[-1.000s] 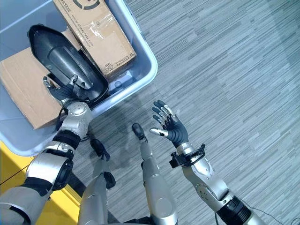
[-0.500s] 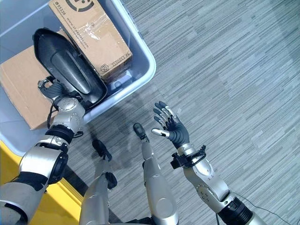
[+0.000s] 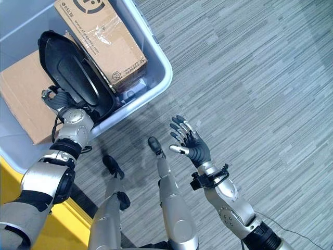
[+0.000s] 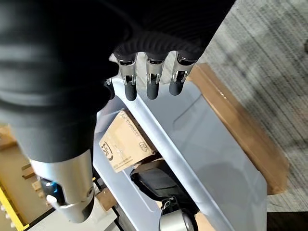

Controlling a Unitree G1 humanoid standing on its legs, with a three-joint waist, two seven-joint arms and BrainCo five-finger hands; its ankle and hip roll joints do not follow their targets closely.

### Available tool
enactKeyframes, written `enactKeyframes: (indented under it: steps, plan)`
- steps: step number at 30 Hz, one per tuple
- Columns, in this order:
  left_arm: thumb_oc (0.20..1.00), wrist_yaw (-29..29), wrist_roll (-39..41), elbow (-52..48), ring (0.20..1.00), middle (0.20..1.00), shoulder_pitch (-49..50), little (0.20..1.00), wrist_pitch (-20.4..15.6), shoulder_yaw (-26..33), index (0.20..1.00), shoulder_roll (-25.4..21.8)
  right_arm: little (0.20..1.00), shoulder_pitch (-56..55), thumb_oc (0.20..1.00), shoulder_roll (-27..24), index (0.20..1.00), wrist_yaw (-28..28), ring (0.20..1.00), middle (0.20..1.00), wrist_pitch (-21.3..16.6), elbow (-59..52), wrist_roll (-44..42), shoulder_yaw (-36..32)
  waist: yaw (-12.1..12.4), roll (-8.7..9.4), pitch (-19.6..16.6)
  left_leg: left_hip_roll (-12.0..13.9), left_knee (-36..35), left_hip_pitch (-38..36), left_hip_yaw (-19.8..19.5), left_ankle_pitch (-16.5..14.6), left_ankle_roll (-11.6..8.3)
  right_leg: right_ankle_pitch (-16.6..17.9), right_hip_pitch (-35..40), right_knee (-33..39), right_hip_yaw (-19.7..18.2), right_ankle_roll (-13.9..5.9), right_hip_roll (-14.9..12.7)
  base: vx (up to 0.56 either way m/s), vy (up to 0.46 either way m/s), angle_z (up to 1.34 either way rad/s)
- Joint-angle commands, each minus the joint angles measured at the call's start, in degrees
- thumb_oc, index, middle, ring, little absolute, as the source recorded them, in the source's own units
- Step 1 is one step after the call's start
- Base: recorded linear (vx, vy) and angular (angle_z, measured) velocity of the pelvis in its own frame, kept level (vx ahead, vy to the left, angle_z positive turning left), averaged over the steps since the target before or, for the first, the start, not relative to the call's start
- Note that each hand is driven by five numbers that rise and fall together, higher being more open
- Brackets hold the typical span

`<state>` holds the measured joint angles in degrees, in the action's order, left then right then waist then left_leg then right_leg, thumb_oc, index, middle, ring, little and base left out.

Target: Move parts from the plastic box to the shelf.

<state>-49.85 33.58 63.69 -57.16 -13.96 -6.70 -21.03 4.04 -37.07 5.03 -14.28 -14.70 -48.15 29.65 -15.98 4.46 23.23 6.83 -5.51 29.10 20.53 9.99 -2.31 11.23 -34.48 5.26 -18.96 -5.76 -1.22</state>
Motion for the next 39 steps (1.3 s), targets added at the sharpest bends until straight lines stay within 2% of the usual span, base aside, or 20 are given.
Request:
enactKeyframes:
  steps: [1, 4, 5, 8, 13, 16, 20, 24, 26, 32, 34, 35, 36, 37, 39]
  plan:
    - [0.2, 6.55, 5.96, 4.12, 0.2, 0.2, -1.36, 0.2, 0.46, 2.51, 0.2, 5.17, 1.0, -3.06, 1.0, -2.16, 1.0, -0.28, 1.0, 1.0, -3.64, -3.54, -0.09, -3.89, -1.41, -0.53, 0.72, 3.19, 0.51, -7.26, -7.57, -4.34, -5.58, -1.44, 1.35, -1.52, 7.5, -3.89, -3.25, 0.0, 0.0, 0.0]
    - [0.2, 5.03, 3.66, 0.13, 0.2, 0.2, 0.5, 0.2, -0.97, 1.84, 0.2, 4.71, 1.0, -3.04, 1.0, -1.75, 1.0, -0.05, 1.0, 1.0, -3.94, -3.28, 0.26, -3.65, -0.9, -0.8, 0.54, 3.0, 0.51, -7.55, -7.96, -4.25, -5.56, -1.58, 1.73, -1.71, 7.78, -3.83, -3.31, 0.0, 0.0, 0.0]
    - [0.2, 2.71, 0.4, -6.46, 0.2, 0.2, 3.15, 0.2, -2.34, 0.84, 0.2, 4.69, 1.0, -2.55, 1.0, -1.63, 1.0, 0.27, 1.0, 1.0, -4.38, -3.05, 0.51, -3.31, -0.36, -0.95, 0.44, 2.87, 0.51, -7.66, -8.31, -4.1, -5.52, -1.63, 2.23, -1.77, 8.0, -3.78, -3.44, -0.03, -0.006, 0.08]
    - [0.2, 0.25, -5.05, -16.7, 0.2, 0.2, 8.29, 0.2, -3.91, 0.19, 0.2, 3.71, 1.0, -2.08, 1.0, -1.21, 1.0, 0.44, 1.0, 1.0, -4.84, -3.01, 1.06, -2.95, 0.58, -1.1, 0.11, 2.71, 0.51, -7.94, -9.03, -3.97, -5.59, -1.77, 3.02, -1.97, 8.64, -3.71, -3.69, -0.03, -0.004, 0.11]
    - [0.2, -0.62, -10.46, -27.77, 0.2, 0.2, 14.4, 0.2, -4.07, 1.95, 0.2, 1.37, 1.0, -1.42, 1.0, -0.65, 1.0, 0.16, 1.0, 1.0, -4.61, -1.93, 2.4, -2.92, 1.69, -1.42, -1.03, 2.53, 0.51, -8.34, -9.93, -3.91, -5.92, -2.08, 4.64, -1.83, 9.76, -3.67, -4.17, -0.02, 0.009, 0.11]
    - [0.2, 1.8, -15.68, -35.94, 0.2, 0.2, 18.38, 0.2, -2.39, 2.55, 0.2, -0.58, 1.0, -1.52, 1.0, -0.14, 1.0, -0.7, 1.0, 1.0, -3.67, -0.98, 3.6, -3.83, 2.95, -2.26, -2.67, 2.16, 0.51, -9.16, -11.24, -3.93, -6.06, -2.32, 6.87, -1.63, 11.27, -3.77, -5.17, 0.0, 0.019, 0.17]
    - [0.2, 3.25, -19.66, -41.77, 0.2, 0.2, 20.17, 0.2, -1.75, 3.31, 0.2, -1.9, 1.0, -1.56, 1.0, 0.21, 1.0, -1.36, 1.0, 1.0, -3.06, -0.77, 4.25, -4.39, 3.75, -2.69, -3.49, 1.74, 0.51, -10.04, -11.94, -4.2, -5.98, -2.61, 8.61, -1.53, 12.31, -3.89, -5.88, 0.0, 0.038, 0.26]
    - [0.2, 7.49, -23.51, -48.35, 0.2, 0.2, 24.38, 0.2, -1.51, 4.07, 0.2, -3.47, 1.0, -2.29, 1.0, 1.41, 1.0, -3.41, 1.0, 1.0, -1.28, 0.13, 4.96, -5.49, 5.08, -2.94, -5.22, 1.15, 0.51, -12.21, -12.85, -4.83, -5.58, -3.04, 11.64, -1.23, 13.36, -4.18, -6.96, 0.0, 0.058, 0.21]
    - [0.2, 7.49, -23.51, -48.36, 0.2, 0.2, 24.39, 0.2, -1.51, 4.07, 0.2, -3.47, 1.0, -2.29, 1.0, 1.4, 1.0, -3.41, 1.0, 1.0, -1.28, 0.13, 4.96, -5.49, 5.07, -2.94, -5.19, 1.14, 0.51, -12.24, -12.86, -4.83, -5.58, -3.04, 11.69, -1.22, 13.37, -4.18, -6.97, 0.01, 0.041, 0.17]
    - [0.2, 13.16, -23.35, -54.4, 0.2, 0.2, 30.61, 0.2, -2.9, 4.23, 0.2, -4.26, 1.0, -2.27, 1.0, 2.96, 1.0, -4.75, 1.0, 1.0, 0.58, 1.05, 5.37, -6.08, 6.94, -3.17, -7.87, 1.08, 0.51, -15.24, -13.79, -5.46, -5.14, -3.96, 15.52, -0.89, 14.83, -4.31, -7.64, 0.02, 0.023, 0.07]
    - [0.2, 17.0, -23.36, -57.75, 0.2, 0.2, 35.16, 0.2, -2.94, 3.59, 0.2, -4.49, 1.0, -3.06, 1.0, 3.52, 1.0, -5.71, 1.0, 1.0, 1.49, 1.36, 4.9, -6.62, 7.93, -3.48, -9.34, 1.15, 0.51, -17.16, -14.29, -5.92, -4.72, -5.24, 17.43, -1.7, 15.56, -4.09, -7.64, 0.05, 0.01, 0.1]
    - [0.2, 17.05, -23.34, -57.87, 0.2, 0.2, 35.31, 0.2, -2.89, 3.62, 0.2, -4.48, 1.0, -3.14, 1.0, 3.51, 1.0, -5.72, 1.0, 1.0, 1.5, 1.34, 4.9, -6.61, 7.91, -3.49, -9.32, 1.16, 0.51, -17.26, -14.3, -5.95, -4.72, -5.29, 17.53, -1.72, 15.58, -4.09, -7.64, 0.06, 0.003, 0.12]
    - [0.2, 20.56, -23.36, -60.18, 0.2, 0.2, 39.2, 0.2, -2.85, 3.36, 0.2, -5.32, 1.0, -3.54, 1.0, 3.67, 1.0, -6.23, 1.0, 1.0, 2.21, 1.73, 4.71, -7.42, 8.73, -3.89, -10.31, 1.26, 0.51, -18.86, -14.96, -6.32, -4.31, -6.8, 18.63, -3.57, 16.01, -3.75, -7.45, 0.04, -0.001, 0.15]
    - [0.2, 20.63, -23.34, -60.35, 0.2, 0.2, 39.39, 0.2, -2.78, 3.41, 0.2, -5.32, 1.0, -3.63, 1.0, 3.66, 1.0, -6.25, 1.0, 1.0, 2.23, 1.7, 4.71, -7.39, 8.69, -3.88, -10.25, 1.28, 0.51, -19.01, -14.99, -6.36, -4.32, -6.92, 18.75, -3.69, 16.04, -3.74, -7.43, 0.07, -0.005, 0.12]
    - [0.2, 26.04, -23.42, -63.36, 0.2, 0.2, 45.15, 0.2, -2.19, 3.03, 0.2, -6.97, 1.0, -4.79, 1.0, 3.57, 1.0, -7.7, 1.0, 1.0, 3.31, 1.59, 4.63, -8.8, 9.72, -4.52, -11.39, 1.74, 0.51, -21.67, -15.95, -6.85, -3.83, -9.97, 20.26, -8.02, 16.48, -3.21, -6.86, 0.06, -0.009, 0.23]
